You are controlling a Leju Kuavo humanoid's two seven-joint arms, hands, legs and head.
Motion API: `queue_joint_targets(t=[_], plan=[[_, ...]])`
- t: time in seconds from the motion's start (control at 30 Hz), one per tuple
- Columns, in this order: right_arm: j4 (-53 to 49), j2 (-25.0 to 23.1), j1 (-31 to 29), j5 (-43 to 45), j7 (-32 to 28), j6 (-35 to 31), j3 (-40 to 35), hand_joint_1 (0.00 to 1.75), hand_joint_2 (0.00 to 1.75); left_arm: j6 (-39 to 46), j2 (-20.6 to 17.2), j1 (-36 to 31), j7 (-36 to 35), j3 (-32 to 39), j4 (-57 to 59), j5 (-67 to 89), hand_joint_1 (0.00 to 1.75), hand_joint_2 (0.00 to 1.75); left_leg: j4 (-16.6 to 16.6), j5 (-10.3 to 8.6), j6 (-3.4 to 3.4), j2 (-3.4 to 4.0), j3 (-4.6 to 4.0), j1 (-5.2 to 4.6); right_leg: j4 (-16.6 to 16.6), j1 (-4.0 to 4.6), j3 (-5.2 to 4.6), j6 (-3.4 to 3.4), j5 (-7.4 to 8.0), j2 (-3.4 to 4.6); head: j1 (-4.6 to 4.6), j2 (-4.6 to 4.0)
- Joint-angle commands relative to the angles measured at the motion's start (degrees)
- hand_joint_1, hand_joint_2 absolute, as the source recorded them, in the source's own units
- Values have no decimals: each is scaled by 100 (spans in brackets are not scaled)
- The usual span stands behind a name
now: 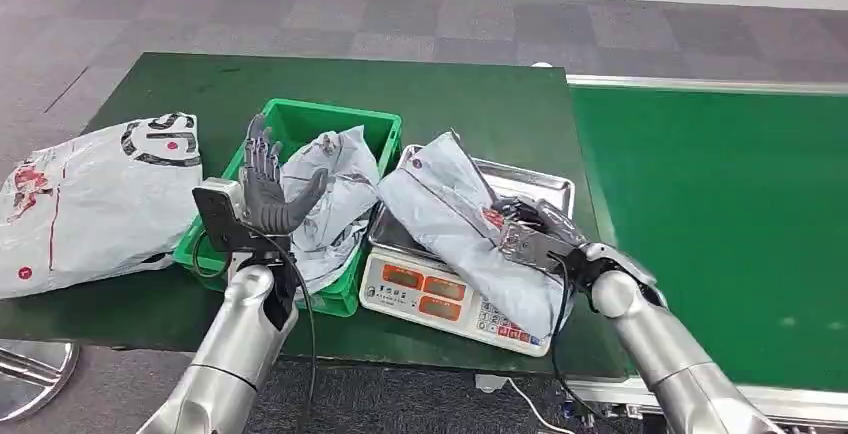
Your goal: Moved the parcel from conveyor to table for the left to box.
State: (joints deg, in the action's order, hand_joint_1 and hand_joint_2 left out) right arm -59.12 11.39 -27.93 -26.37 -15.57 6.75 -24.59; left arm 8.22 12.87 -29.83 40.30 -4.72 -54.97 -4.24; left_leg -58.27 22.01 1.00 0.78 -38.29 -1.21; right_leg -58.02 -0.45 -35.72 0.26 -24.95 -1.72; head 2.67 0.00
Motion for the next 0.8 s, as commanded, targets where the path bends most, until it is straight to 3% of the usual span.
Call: queue_joint_targets(t=[0.03,0.23,0.4,0.47,0.6,0.8], plan=[[-233,-65,-111,468,-510,-857,-69,0,175,53,-26,-21,-30,140,25,-40,0,175,3,6,-20,2,11,7,4,3,8,-3,-2,22,0,0],[-747,-204,78,1025,-971,-1838,568,0,175,6,-3,14,-30,48,-144,8,0,175,-1,7,-17,2,9,6,2,2,6,-1,-4,20,0,0],[-814,-224,117,1201,-1055,-2013,753,0,175,-29,-1,20,-30,11,-184,32,0,175,2,9,-22,0,15,9,6,3,13,-2,-5,23,0,0],[-1188,-174,417,1960,-1484,-2382,1425,0,175,-262,-44,51,-30,-240,-363,172,0,175,3,7,-22,-7,16,10,9,3,17,-1,-5,17,0,0],[-1188,-174,417,1960,-1484,-2382,1425,0,175,-262,-44,51,-30,-240,-363,172,0,175,1,5,-17,-14,11,6,6,0,13,0,-6,6,-2,0],[-2163,-252,1364,2692,-1748,-2373,2310,0,175,-739,-174,7,-30,-1537,-360,660,0,175,5,1,-16,-36,8,7,9,2,13,-1,-9,-20,0,0]])
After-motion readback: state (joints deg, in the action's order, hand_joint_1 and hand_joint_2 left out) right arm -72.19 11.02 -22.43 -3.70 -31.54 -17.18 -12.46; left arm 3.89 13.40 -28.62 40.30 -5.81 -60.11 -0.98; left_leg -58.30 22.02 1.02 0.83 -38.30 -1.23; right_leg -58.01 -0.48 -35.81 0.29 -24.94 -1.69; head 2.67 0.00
